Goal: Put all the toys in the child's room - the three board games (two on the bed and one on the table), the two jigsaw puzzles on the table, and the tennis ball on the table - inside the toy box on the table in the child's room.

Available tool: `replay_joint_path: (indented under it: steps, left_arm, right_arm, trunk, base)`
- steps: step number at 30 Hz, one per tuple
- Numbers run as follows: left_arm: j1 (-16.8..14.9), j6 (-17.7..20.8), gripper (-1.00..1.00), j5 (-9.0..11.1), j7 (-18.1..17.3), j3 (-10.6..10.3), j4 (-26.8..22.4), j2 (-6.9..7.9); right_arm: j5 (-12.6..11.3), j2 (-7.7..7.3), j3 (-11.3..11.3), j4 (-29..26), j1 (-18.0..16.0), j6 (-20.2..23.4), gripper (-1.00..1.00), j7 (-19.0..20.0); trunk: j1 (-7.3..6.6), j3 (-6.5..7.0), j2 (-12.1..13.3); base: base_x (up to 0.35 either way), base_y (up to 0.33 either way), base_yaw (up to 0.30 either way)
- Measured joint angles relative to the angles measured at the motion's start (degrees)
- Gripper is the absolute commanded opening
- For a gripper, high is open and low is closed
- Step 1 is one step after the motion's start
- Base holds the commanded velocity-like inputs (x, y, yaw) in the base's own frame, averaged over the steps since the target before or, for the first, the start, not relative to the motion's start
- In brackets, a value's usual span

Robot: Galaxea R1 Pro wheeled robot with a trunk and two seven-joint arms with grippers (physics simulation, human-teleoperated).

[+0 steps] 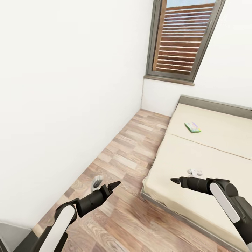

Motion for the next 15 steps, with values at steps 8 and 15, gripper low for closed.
replay_joint_path:
  steps: [8,15]
  left_arm:
    - [0.0,0.0,1.00,0.0,0.0,0.1,0.0,0.01]
    - [0.0,-0.1,1.00,0.0,0.0,0.1,0.0,0.01]
  right_arm:
    - [0.0,0.00,-0.7,-0.1,0.0,0.0,1.00,0.0]
    - [0.0,0.01,-0.9,-0.4,0.0,0.1,1.00,-0.1]
  trunk:
    - [0.00,0.51,0.0]
    - [0.00,1.00,0.0]
  base:
    - [0.000,0.000,-0.224]
    - [0.000,0.000,-0.213]
